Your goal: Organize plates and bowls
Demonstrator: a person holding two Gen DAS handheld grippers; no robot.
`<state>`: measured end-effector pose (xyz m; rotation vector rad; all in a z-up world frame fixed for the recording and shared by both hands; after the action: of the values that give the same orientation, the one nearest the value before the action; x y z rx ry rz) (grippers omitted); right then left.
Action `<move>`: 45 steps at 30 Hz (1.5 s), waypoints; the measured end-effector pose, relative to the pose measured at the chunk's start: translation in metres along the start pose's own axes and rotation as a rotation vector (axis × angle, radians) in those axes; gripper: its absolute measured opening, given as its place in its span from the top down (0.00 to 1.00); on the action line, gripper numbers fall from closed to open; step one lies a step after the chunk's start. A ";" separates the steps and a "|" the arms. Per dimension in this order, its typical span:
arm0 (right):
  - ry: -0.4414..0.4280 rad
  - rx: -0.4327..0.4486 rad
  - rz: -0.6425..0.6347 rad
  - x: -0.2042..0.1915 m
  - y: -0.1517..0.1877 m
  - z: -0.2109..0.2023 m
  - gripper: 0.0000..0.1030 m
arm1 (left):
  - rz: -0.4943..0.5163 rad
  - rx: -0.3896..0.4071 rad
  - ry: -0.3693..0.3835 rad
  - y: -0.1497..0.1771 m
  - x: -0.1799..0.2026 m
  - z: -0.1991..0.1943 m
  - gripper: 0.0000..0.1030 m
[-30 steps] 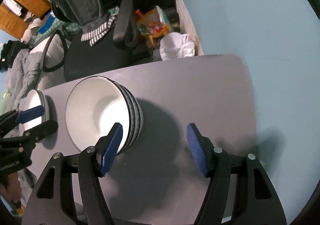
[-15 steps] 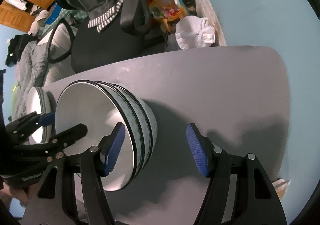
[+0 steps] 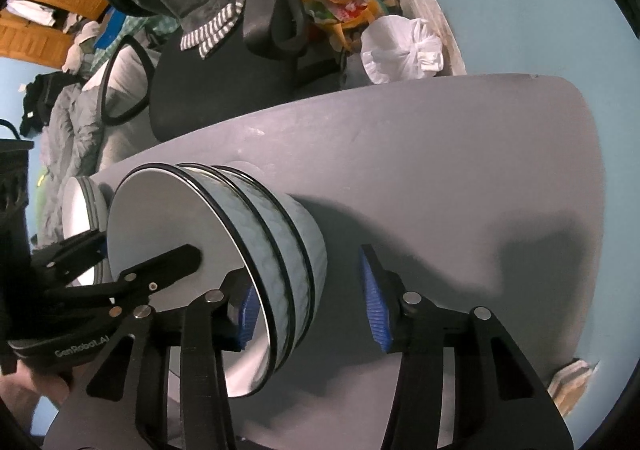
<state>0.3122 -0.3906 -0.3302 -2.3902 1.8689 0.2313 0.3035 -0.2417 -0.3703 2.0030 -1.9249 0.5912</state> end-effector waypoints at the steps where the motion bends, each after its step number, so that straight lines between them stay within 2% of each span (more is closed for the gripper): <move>1: -0.005 -0.002 0.002 -0.001 0.000 0.000 0.59 | -0.004 0.000 0.007 -0.001 0.000 0.000 0.47; 3: -0.020 -0.007 0.008 -0.002 -0.001 0.001 0.61 | -0.012 -0.001 0.030 -0.001 0.001 0.001 0.51; 6: -0.057 -0.021 0.022 -0.005 -0.001 0.002 0.70 | -0.039 -0.021 0.088 0.000 0.002 0.003 0.62; 8: -0.055 -0.025 0.020 -0.006 0.000 0.001 0.70 | -0.054 -0.051 0.129 0.003 0.004 0.005 0.67; 12: -0.051 -0.023 0.035 -0.006 0.001 0.000 0.73 | -0.017 -0.032 0.096 0.006 0.008 0.002 0.69; 14: -0.053 -0.025 0.053 -0.005 0.002 -0.001 0.76 | -0.006 -0.029 0.081 0.008 0.008 -0.001 0.76; 21: -0.053 -0.045 0.054 -0.015 0.015 0.002 0.77 | 0.005 -0.039 0.026 0.021 0.002 -0.009 0.80; 28: -0.068 -0.067 0.026 -0.042 0.031 0.008 0.77 | -0.021 -0.064 -0.020 0.054 -0.021 -0.022 0.81; 36: -0.071 -0.096 -0.046 -0.084 0.056 0.019 0.77 | -0.078 -0.073 -0.034 0.095 -0.052 -0.039 0.82; 45: -0.062 -0.115 -0.094 -0.109 0.066 0.027 0.77 | -0.112 -0.048 -0.031 0.118 -0.073 -0.050 0.83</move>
<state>0.2210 -0.2978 -0.3357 -2.5064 1.7563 0.4102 0.1809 -0.1610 -0.3703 2.0850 -1.8125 0.4833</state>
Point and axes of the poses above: each gripper's, at about its wrist camera, not at the fingertips, and z roughly the way its jaws point, x to its right, y to its underside, the point moved 8 cm from there along z, roughly the way its jaws point, and after that the axes turned 11 degrees about y, right-handed, at the moved point
